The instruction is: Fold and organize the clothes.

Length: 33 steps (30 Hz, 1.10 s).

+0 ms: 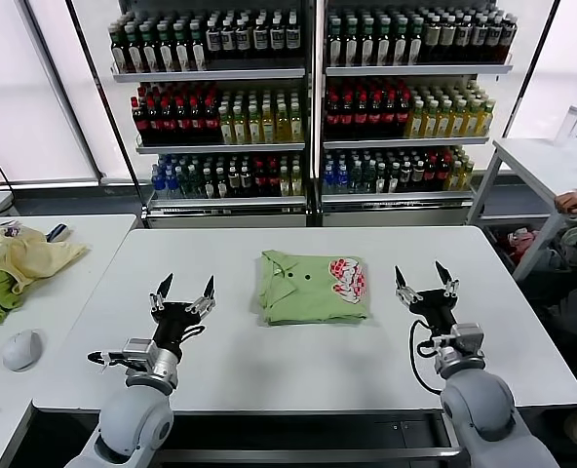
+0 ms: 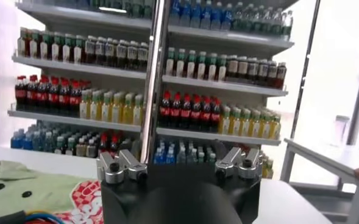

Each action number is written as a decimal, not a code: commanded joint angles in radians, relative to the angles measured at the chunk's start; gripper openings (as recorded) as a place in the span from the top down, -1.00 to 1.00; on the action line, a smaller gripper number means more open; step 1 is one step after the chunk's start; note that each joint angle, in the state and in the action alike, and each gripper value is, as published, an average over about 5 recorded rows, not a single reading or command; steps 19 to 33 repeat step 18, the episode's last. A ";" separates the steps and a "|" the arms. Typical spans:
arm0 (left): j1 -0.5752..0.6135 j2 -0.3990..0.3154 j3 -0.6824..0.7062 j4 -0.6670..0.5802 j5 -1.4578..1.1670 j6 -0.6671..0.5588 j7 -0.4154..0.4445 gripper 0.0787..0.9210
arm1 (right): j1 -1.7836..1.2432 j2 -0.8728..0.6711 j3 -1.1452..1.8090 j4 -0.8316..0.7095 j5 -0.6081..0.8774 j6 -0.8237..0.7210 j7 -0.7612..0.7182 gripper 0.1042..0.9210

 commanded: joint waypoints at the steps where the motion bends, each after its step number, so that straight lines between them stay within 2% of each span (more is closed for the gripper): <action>1: 0.035 0.005 -0.007 -0.037 0.001 -0.003 0.011 -0.77 | -0.136 0.011 0.083 0.126 -0.049 0.035 0.014 -0.76; 33: 0.075 0.026 -0.024 -0.080 0.002 -0.003 0.023 -0.77 | -0.123 0.031 0.075 0.115 -0.087 0.016 0.039 -0.76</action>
